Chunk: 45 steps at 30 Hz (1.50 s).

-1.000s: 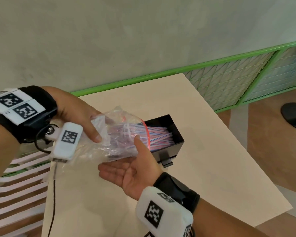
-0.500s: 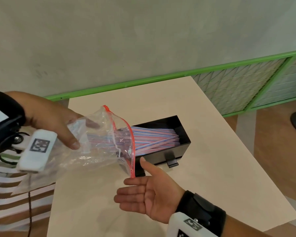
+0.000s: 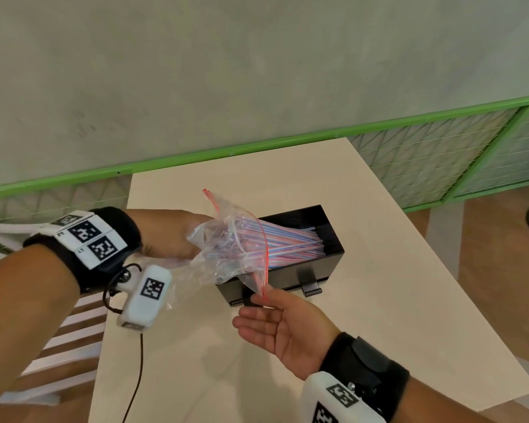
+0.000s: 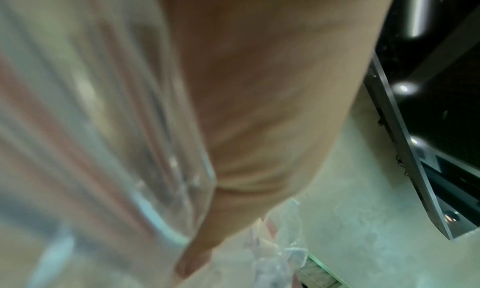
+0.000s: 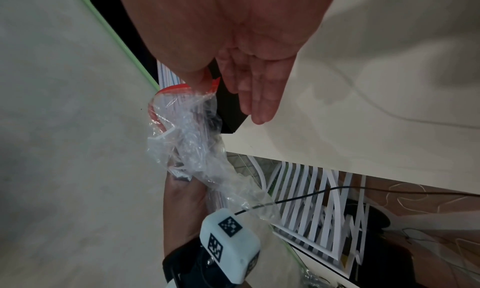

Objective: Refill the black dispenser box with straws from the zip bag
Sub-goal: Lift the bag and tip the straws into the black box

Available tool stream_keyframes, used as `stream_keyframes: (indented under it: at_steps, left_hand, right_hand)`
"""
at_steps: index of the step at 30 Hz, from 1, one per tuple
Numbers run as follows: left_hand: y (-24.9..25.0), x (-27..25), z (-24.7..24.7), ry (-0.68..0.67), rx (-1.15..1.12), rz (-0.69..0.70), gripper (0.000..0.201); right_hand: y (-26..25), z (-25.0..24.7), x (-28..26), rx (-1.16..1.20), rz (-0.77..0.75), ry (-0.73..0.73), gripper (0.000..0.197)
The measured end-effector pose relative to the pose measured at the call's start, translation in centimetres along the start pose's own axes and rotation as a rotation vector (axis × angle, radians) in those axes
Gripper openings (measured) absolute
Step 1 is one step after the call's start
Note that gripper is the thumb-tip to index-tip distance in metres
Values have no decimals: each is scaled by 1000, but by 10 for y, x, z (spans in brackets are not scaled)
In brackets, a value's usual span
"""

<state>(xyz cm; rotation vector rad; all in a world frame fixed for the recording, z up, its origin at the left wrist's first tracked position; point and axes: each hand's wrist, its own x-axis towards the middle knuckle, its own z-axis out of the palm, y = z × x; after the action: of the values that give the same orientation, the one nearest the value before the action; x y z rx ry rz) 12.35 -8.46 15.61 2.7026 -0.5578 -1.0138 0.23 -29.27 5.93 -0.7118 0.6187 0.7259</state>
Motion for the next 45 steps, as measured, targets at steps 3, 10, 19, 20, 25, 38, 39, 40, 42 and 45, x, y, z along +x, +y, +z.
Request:
stream_keyframes:
  at_steps: [3, 10, 19, 20, 25, 38, 39, 40, 42, 45]
  left_hand:
    - [-6, -6, -2, -43, -25, -50, 59]
    - [-47, -30, -28, -274, -203, -178, 97]
    - [-27, -15, -18, -108, 32, -176, 17]
    - [-23, -11, -16, -92, 39, -167, 10]
    - [-2, 9, -1, -31, 24, -70, 9]
    - [-38, -41, -18, -121, -53, -172, 22]
    - [-38, -38, -15, -19, -23, -196, 13]
    - [-38, -33, -12, 74, 9, -212, 11]
    - [-30, -24, -1, 179, 33, -218, 16]
    - [-18, -18, 16, 297, 24, -214, 28]
  right_hand:
    - [0, -1, 0, 5, -13, 7, 31]
    - [-3, 5, -1, 37, -51, -33, 11]
    - [1, 9, -1, 70, -65, -47, 13]
    - [1, 8, -1, 73, -69, -43, 13]
    - [1, 7, -2, 81, -97, -22, 11]
    - [3, 8, -3, 53, -155, -19, 16]
    - [3, 10, -4, 43, -159, -20, 14]
    - [4, 11, -5, 33, -165, -23, 12]
    - [6, 14, -7, 2, -176, -28, 12]
    - [7, 14, -9, -46, -193, -14, 15]
